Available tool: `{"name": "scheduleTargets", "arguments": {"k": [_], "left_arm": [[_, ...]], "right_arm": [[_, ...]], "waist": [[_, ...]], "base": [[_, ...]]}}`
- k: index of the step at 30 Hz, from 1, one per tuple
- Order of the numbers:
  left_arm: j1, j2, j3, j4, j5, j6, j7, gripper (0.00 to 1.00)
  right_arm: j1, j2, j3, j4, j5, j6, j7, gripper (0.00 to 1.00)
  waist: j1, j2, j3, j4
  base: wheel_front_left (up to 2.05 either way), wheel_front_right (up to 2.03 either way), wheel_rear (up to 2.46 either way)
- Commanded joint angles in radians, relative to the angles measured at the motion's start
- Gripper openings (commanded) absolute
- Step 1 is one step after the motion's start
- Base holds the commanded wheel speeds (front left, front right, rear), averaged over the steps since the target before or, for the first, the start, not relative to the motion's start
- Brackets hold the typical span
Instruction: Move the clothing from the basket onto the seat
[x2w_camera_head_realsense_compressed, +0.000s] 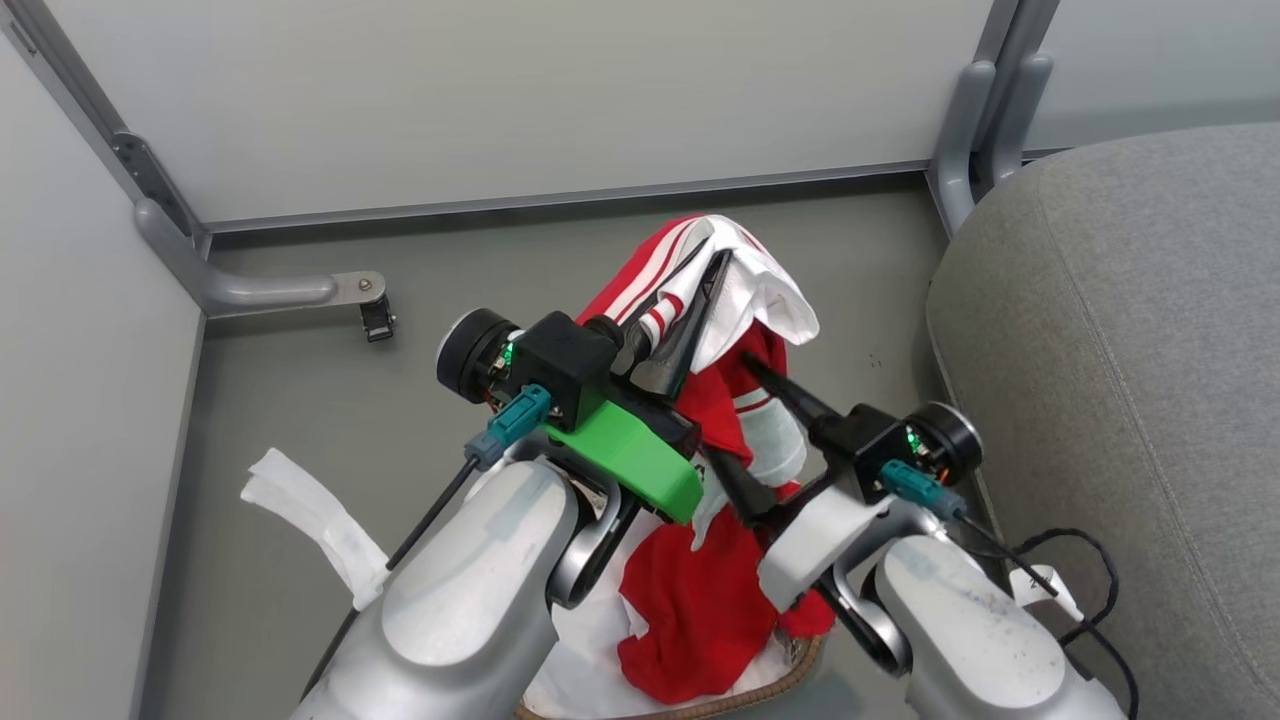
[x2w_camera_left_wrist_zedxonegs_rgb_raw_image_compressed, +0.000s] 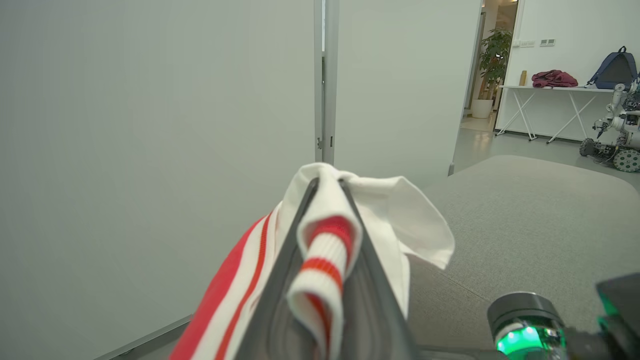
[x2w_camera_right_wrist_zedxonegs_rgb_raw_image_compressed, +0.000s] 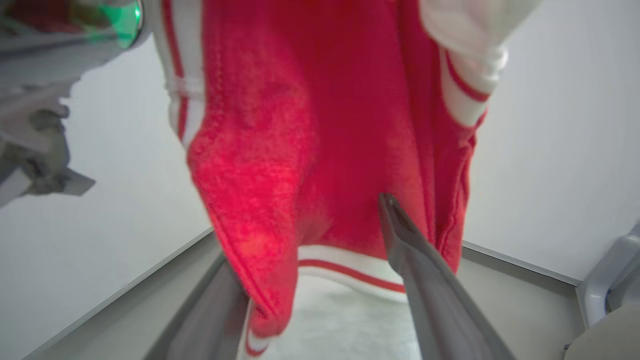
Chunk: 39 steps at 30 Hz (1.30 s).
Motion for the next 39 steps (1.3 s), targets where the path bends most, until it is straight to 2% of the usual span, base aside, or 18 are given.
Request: {"name": "scheduleTargets", "arguments": {"k": [1, 5, 15, 16, 18, 19, 20, 21, 31, 32, 33, 34, 39], "left_arm": [[-0.01, 0.002, -0.007, -0.008, -0.008, 0.007, -0.001, 0.0], [-0.016, 0.002, -0.018, -0.014, -0.017, 0.007, -0.001, 0.0], [-0.037, 0.002, -0.041, -0.033, -0.035, -0.002, -0.001, 0.0], [-0.04, 0.002, -0.044, -0.035, -0.036, -0.002, -0.001, 0.0], [-0.046, 0.002, -0.047, -0.041, -0.037, -0.001, -0.001, 0.0], [-0.046, 0.002, -0.048, -0.042, -0.037, -0.002, -0.001, 0.0], [-0.047, 0.002, -0.048, -0.042, -0.035, -0.003, -0.001, 0.0], [-0.047, 0.002, -0.049, -0.042, -0.036, -0.004, -0.001, 0.0], [-0.034, 0.002, -0.015, -0.015, 0.005, 0.007, -0.001, 0.0], [-0.029, 0.002, -0.009, -0.014, 0.011, 0.008, -0.001, 0.07], [-0.023, 0.002, -0.003, -0.013, 0.014, 0.008, -0.001, 0.35], [-0.015, 0.002, 0.003, -0.012, 0.012, 0.006, -0.001, 1.0], [0.012, 0.002, 0.045, 0.017, 0.058, 0.006, -0.001, 1.0]], "right_arm": [[-0.021, -0.004, -0.027, 0.015, -0.012, -0.001, -0.005, 1.0], [-0.053, -0.003, -0.072, 0.056, -0.03, -0.001, -0.005, 1.0], [-0.119, -0.004, -0.112, 0.169, -0.028, -0.001, -0.005, 1.0], [-0.126, -0.004, -0.114, 0.178, -0.03, -0.001, -0.005, 0.95], [-0.136, -0.005, -0.111, 0.197, -0.027, -0.001, -0.005, 0.67], [-0.141, -0.005, -0.106, 0.211, -0.022, -0.001, -0.004, 0.31], [-0.148, -0.004, -0.102, 0.219, -0.017, -0.001, -0.004, 0.04], [-0.156, -0.005, -0.103, 0.225, -0.012, -0.001, -0.003, 0.0], [-0.125, -0.005, -0.153, 0.175, -0.027, -0.001, -0.004, 0.0], [-0.118, -0.004, -0.16, 0.164, -0.028, -0.001, -0.003, 0.0], [-0.115, -0.005, -0.166, 0.152, -0.029, -0.001, -0.004, 0.0], [-0.11, -0.005, -0.173, 0.137, -0.031, -0.001, -0.004, 0.0], [-0.078, -0.004, -0.209, 0.069, -0.024, -0.001, -0.004, 0.0]], "waist": [[0.0, 0.0, 0.005, 0.009], [0.0, 0.0, 0.011, 0.02], [0.0, 0.0, 0.04, 0.048], [0.0, 0.0, 0.042, 0.05], [0.0, 0.0, 0.047, 0.055], [0.0, 0.0, 0.049, 0.057], [0.0, 0.0, 0.051, 0.059], [0.0, 0.0, 0.054, 0.061], [0.0, 0.0, 0.061, 0.054], [0.0, 0.0, 0.061, 0.051], [0.0, 0.0, 0.062, 0.049], [0.0, 0.0, 0.063, 0.046], [0.0, 0.0, 0.071, 0.016]], "base": [[0.0, 0.0, 0.0], [0.0, 0.0, 0.0], [0.0, 0.0, 0.0], [0.0, 0.0, 0.0], [0.0, 0.0, 0.0], [0.0, 0.0, 0.0], [0.0, 0.0, 0.0], [0.0, 0.0, 0.0], [0.0, 0.0, 0.0], [0.0, 0.0, 0.0], [0.0, 0.0, 0.0], [0.0, 0.0, 0.0], [0.0, 0.0, 0.0]]}}
